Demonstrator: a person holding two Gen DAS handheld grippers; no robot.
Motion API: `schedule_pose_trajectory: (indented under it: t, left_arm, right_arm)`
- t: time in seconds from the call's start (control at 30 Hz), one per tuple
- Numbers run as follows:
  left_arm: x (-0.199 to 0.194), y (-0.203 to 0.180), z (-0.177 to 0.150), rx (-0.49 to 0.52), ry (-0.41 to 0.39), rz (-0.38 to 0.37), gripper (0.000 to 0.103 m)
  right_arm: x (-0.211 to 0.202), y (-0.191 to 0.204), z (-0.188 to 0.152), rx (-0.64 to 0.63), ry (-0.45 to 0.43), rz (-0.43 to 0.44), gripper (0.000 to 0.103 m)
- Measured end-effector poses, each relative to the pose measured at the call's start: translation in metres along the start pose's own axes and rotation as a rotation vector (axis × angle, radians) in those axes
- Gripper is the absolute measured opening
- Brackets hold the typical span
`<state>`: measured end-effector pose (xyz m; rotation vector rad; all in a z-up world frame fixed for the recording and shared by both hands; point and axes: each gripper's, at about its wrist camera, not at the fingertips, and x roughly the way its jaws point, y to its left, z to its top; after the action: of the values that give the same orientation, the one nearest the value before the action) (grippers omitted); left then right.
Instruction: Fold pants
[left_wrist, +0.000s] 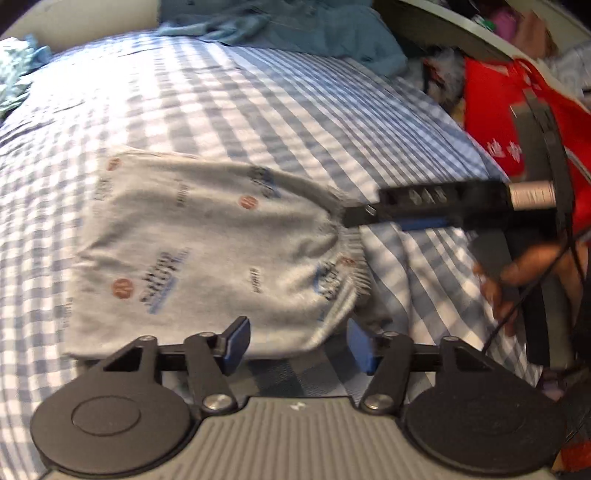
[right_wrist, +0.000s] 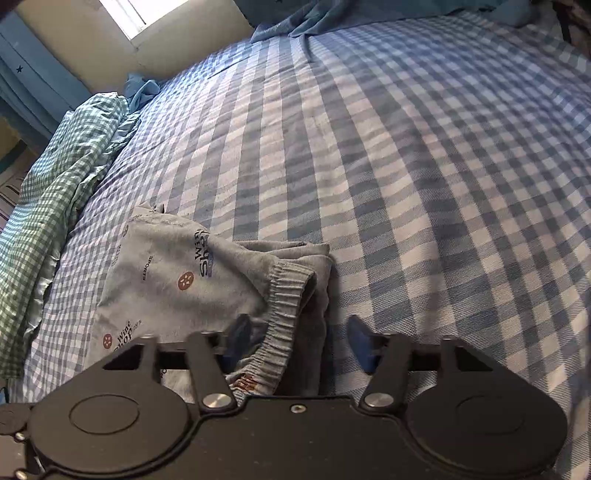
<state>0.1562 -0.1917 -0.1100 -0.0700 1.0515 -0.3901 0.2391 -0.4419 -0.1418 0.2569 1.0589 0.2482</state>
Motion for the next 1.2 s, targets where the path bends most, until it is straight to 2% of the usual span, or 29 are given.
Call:
schedule_pose_trajectory:
  t: [0.07, 0.13, 0.23, 0.33, 0.4, 0.47, 0.53, 0.6, 0.67, 0.73, 0.8, 0.87, 0.97, 1.1, 1.2]
  left_arm:
    - [-0.008, 0.011, 0.005, -0.042, -0.002, 0.062, 0.084]
    - [-0.014, 0.023, 0.010, -0.079, -0.009, 0.139, 0.093]
    - [-0.017, 0.042, 0.016, -0.117, -0.020, 0.230, 0.101]
    - [-0.014, 0.064, 0.021, -0.143, -0.015, 0.320, 0.102]
    - [-0.007, 0.077, 0.023, -0.163, -0.001, 0.368, 0.102]
    - [0.002, 0.094, 0.022, -0.184, 0.021, 0.401, 0.102]
    - [0.015, 0.110, 0.016, -0.202, 0.064, 0.414, 0.102]
    - [0.029, 0.124, 0.005, -0.213, 0.119, 0.409, 0.103]
    - [0.028, 0.137, -0.009, -0.260, 0.083, 0.337, 0.103]
    - [0.023, 0.146, -0.015, -0.286, 0.086, 0.302, 0.103]
    - [0.018, 0.149, -0.012, -0.285, 0.120, 0.304, 0.103]
    - [0.011, 0.151, -0.002, -0.299, 0.129, 0.319, 0.103]
    - [0.009, 0.149, 0.029, -0.280, 0.032, 0.322, 0.103]
    - [0.033, 0.148, 0.084, -0.243, -0.067, 0.345, 0.103]
    - [0.063, 0.149, 0.110, -0.241, -0.111, 0.390, 0.103]
  right_arm:
    - [-0.006, 0.007, -0.005, -0.046, -0.034, -0.073, 0.094]
    - [-0.008, 0.018, -0.009, -0.104, -0.081, -0.157, 0.100]
    - [-0.010, 0.041, -0.016, -0.170, -0.150, -0.216, 0.102]
    - [-0.007, 0.068, -0.023, -0.228, -0.200, -0.225, 0.102]
    - [-0.002, 0.087, -0.029, -0.270, -0.216, -0.225, 0.102]
    - [0.007, 0.099, -0.035, -0.306, -0.195, -0.215, 0.102]
    - [0.015, 0.104, -0.042, -0.331, -0.174, -0.235, 0.102]
    - [0.024, 0.101, -0.052, -0.364, -0.139, -0.306, 0.102]
    - [0.032, 0.089, -0.064, -0.399, -0.097, -0.376, 0.102]
    - [0.026, 0.068, -0.069, -0.371, -0.112, -0.294, 0.102]
    - [0.020, 0.058, -0.067, -0.354, -0.103, -0.244, 0.102]
    - [0.006, 0.060, -0.058, -0.339, -0.144, -0.197, 0.102]
    - [-0.008, 0.073, -0.038, -0.364, -0.275, -0.195, 0.102]
    - [0.026, 0.089, -0.004, -0.409, -0.318, -0.227, 0.102]
    - [0.053, 0.093, 0.018, -0.402, -0.333, -0.252, 0.102]
